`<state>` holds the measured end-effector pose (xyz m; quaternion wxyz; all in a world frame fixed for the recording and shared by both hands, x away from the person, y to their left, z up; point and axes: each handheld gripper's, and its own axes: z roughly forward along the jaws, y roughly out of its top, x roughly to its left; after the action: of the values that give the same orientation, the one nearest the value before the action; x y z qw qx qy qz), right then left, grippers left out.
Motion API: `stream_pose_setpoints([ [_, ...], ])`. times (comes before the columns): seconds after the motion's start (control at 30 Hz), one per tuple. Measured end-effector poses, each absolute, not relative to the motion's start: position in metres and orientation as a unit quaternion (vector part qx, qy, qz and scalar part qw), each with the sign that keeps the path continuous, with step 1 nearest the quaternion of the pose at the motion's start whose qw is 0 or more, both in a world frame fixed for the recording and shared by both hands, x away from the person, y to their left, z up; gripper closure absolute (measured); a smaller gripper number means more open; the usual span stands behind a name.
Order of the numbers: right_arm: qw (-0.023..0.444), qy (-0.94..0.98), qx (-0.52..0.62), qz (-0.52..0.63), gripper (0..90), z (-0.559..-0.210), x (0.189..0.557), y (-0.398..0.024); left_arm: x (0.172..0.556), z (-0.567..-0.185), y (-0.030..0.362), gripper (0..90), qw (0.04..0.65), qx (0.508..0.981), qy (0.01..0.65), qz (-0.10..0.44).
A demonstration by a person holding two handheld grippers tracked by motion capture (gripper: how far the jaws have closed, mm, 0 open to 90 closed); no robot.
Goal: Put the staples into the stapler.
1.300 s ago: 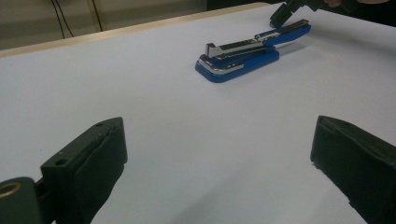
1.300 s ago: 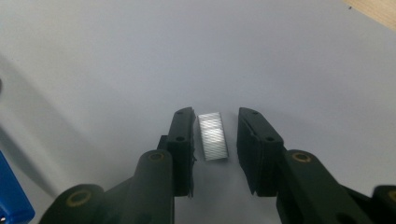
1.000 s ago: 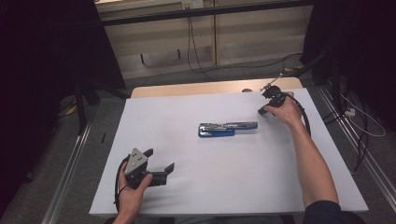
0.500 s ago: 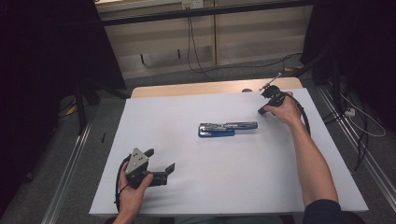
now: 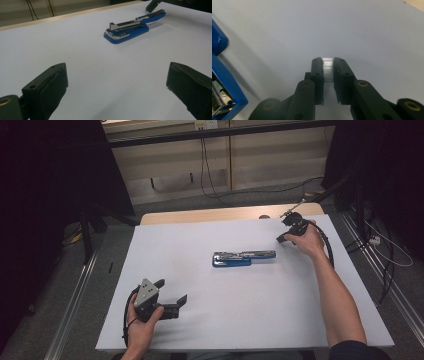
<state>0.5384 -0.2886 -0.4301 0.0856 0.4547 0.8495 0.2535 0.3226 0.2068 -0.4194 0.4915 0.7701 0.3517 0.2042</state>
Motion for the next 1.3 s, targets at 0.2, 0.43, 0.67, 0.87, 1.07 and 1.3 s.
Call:
stream_pose_setpoints([
  [0.2, 0.091, 0.843, 0.454, 0.273, 79.3, -0.428, 0.531, -0.29, 0.323, -0.419, 0.206, 3.8, 0.492, 0.77, 0.351, 0.204],
  [0.43, 0.097, 0.842, 0.442, 0.295, 79.3, -0.422, 0.524, -0.288, 0.323, -0.419, 0.206, 3.8, 0.493, 0.77, 0.35, 0.206],
  [0.67, 0.1, 0.843, 0.428, 0.309, 79.3, -0.421, 0.519, -0.283, 0.325, -0.419, 0.205, 3.8, 0.494, 0.769, 0.351, 0.203],
  [0.87, 0.107, 0.845, 0.413, 0.323, 79.3, -0.416, 0.514, -0.276, 0.325, -0.419, 0.205, 3.7, 0.494, 0.771, 0.348, 0.203],
  [1.07, 0.112, 0.846, 0.393, 0.343, 79.3, -0.406, 0.508, -0.267, 0.325, -0.419, 0.205, 3.6, 0.495, 0.769, 0.349, 0.205],
  [1.3, 0.112, 0.851, 0.365, 0.361, 79.3, -0.398, 0.501, -0.254, 0.325, -0.419, 0.205, 3.6, 0.495, 0.768, 0.349, 0.205],
])
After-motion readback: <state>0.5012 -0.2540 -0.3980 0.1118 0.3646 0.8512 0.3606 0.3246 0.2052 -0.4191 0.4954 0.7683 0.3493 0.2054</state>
